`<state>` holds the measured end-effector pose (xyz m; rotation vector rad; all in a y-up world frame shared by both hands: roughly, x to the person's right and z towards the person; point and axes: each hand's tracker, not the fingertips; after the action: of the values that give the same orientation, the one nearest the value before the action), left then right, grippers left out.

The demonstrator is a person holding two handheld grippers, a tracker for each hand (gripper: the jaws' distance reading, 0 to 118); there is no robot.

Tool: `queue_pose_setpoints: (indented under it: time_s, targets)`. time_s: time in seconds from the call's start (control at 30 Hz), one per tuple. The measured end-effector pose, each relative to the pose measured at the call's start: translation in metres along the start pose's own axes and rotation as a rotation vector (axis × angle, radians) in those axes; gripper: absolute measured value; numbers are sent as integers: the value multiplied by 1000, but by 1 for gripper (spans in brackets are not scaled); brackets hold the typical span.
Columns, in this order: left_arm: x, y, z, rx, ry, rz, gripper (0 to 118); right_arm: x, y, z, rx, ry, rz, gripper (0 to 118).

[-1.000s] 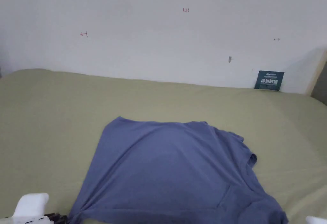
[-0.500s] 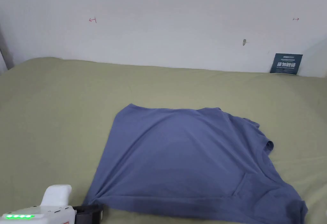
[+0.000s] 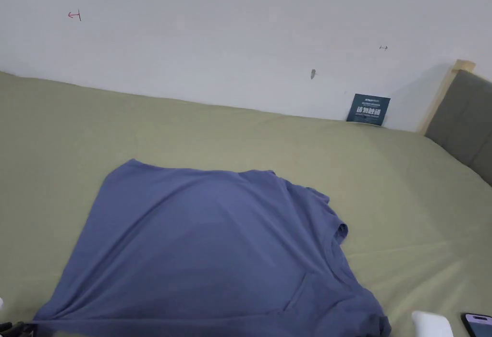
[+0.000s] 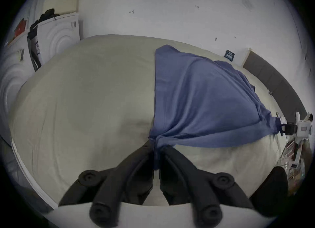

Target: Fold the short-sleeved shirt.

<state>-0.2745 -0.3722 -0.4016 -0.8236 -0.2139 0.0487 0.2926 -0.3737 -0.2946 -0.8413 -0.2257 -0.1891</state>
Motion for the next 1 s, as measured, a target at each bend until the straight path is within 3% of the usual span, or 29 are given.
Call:
queue_pose_setpoints:
  time_s: [0.07, 0.1, 0.17, 0.2, 0.4, 0.6, 0.73, 1.0]
  targets:
    - [4, 0, 2, -2, 3, 4, 7, -5, -1, -9, -35, -34, 43, 96]
    - [1, 3, 3, -10, 0, 12, 7, -8, -2, -11, -53, -19, 71, 83]
    - [2, 3, 5, -11, -4, 24, 7, -14, -7, -11, -33, -23, 113, 15]
    - [4, 4, 7, -13, -8, 28, 7, -17, -8, -9, 7, -35, 136, 9]
    - [0, 16, 17, 45, -25, 16, 7, -26, 1, 18, 155, -43, 211, 8]
    - [8, 68, 25, 88, -42, 57, 7, -22, 53, 27, 204, -17, 163, 8]
    - [3, 116, -7, 71, -29, 28, 7, -22, 99, 0, 207, -21, 158, 8]
    - [-2, 182, -102, -47, 2, -35, 7, -23, 176, -106, 53, -43, 102, 8]
